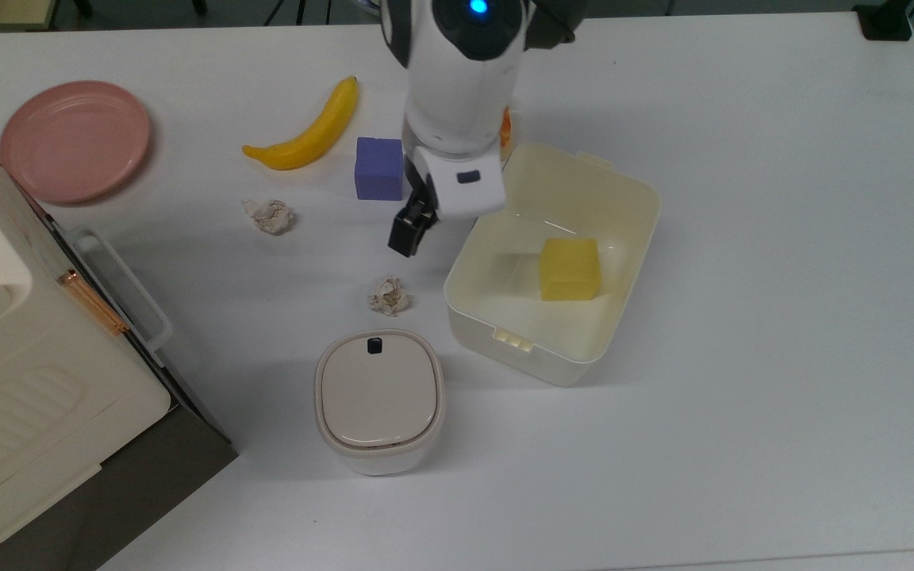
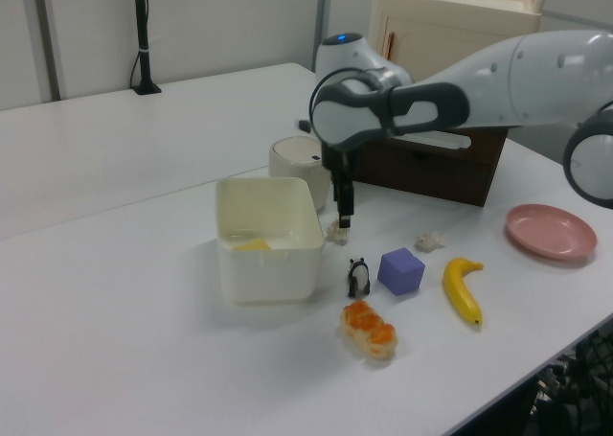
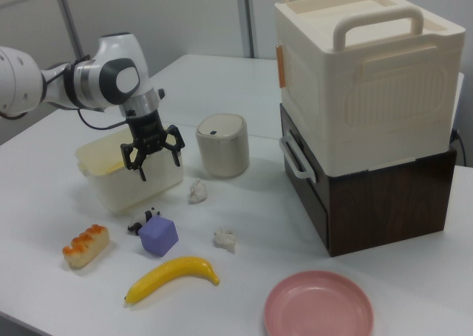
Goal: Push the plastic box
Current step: 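Push the translucent plastic box away from the purple cube with the gripper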
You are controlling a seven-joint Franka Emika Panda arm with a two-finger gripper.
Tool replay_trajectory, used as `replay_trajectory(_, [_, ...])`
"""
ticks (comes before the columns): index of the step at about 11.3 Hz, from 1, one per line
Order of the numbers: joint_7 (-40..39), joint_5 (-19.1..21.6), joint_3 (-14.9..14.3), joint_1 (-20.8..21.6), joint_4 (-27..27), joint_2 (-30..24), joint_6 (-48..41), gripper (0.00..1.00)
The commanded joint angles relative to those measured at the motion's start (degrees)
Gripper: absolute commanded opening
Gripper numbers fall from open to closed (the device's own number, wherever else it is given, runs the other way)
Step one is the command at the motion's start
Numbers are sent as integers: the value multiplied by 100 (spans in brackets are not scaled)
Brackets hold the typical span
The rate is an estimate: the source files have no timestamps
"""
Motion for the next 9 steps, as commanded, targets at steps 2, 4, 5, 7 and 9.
replay_trajectory(2, [575,-150,-72,423,58,260,253,100])
replay_trajectory(4, [961,-89,-63,520,129,305,253,100])
replay_trajectory(5, [1068,-71,-63,547,155,305,261,100])
replay_trajectory(7, [1147,-71,-28,573,199,305,253,100])
replay_trajectory(9, [1270,-97,-28,687,226,305,261,100])
